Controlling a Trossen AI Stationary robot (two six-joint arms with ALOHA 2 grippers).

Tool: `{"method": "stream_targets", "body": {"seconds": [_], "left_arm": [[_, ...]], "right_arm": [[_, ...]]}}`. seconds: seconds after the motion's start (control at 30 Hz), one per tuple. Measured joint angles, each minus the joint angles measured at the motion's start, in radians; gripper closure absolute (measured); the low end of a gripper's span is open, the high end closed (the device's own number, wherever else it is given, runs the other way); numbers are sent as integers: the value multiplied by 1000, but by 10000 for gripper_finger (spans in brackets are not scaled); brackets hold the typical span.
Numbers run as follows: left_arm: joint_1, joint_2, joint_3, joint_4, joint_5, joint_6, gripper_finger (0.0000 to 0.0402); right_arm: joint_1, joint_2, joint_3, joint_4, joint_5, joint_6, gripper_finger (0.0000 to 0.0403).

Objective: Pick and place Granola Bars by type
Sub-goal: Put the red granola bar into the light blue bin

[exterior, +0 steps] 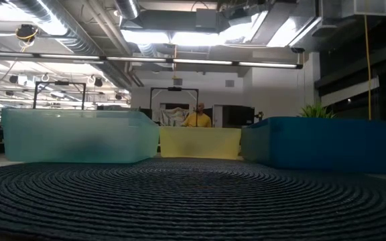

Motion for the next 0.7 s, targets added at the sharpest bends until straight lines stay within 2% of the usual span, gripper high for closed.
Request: {"method": "stream_targets", "body": {"seconds": [0.2,0.4,0.57,0.7], "left_arm": [[20,0,0,-11,-5,-19,84],[25,3,0,-11,-2,-10,84],[26,15,-1,-2,-5,-1,85],[23,19,0,33,-4,3,96]], "right_arm": [[-1,47,3,81,-51,6,379],[-1,100,102,58,-62,-22,370],[-1,162,212,-28,-104,-76,386],[-1,206,270,-126,-104,-104,375]]}}
